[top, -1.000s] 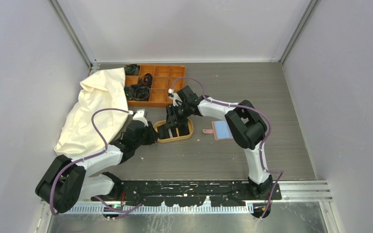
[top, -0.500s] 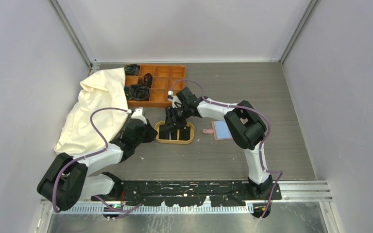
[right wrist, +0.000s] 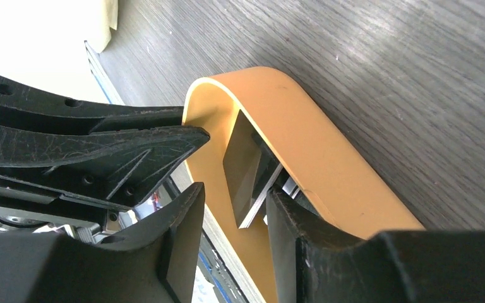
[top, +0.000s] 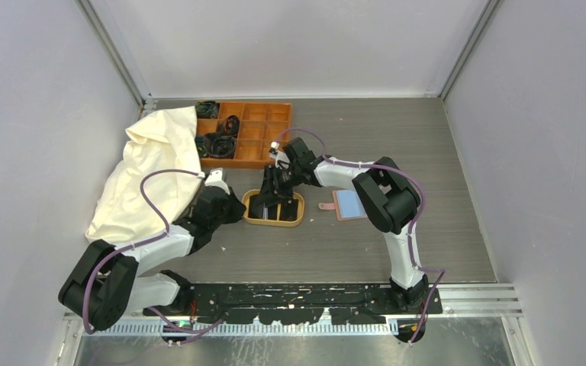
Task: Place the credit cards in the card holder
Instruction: Pick up the credit card from the storage box.
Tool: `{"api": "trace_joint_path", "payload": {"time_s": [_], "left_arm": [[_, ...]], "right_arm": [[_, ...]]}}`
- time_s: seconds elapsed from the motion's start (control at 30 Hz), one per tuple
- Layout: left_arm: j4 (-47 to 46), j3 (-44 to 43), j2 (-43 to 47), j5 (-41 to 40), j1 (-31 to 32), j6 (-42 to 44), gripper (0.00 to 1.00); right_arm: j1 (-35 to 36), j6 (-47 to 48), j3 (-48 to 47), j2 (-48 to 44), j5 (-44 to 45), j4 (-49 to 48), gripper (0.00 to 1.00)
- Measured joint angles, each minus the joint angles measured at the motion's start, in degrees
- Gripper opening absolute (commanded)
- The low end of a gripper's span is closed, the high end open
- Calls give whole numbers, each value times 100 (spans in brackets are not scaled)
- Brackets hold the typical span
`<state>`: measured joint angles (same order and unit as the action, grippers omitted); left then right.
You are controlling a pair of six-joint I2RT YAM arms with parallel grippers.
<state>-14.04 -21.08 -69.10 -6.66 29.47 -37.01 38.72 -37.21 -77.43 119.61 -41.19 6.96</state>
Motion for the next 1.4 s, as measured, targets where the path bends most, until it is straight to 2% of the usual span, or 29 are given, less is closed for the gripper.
{"api": "trace_joint_path", "payload": {"time_s": [0.23, 0.37, 0.6, 0.77, 1.1, 1.4], "left_arm": [[-4, 0, 0, 13, -7, -133, 0], [15, 0, -2, 238, 57, -293, 0], [17, 0, -17, 278, 50, -570, 0], [11, 15, -15, 282, 52, -721, 0], [177, 83, 186, 269, 61, -800, 0], [264, 120, 286, 221, 79, -802, 0]], "right_arm": [[9, -210, 48, 0, -138, -326, 38], [179, -229, 50, 2, -168, -514, 39], [236, -26, 31, 2, 9, -216, 42], [247, 225, -136, 0, 297, 120, 50], [258, 597, -166, -269, 780, 623, 46], [153, 739, 247, -564, 874, 658, 44]]}}
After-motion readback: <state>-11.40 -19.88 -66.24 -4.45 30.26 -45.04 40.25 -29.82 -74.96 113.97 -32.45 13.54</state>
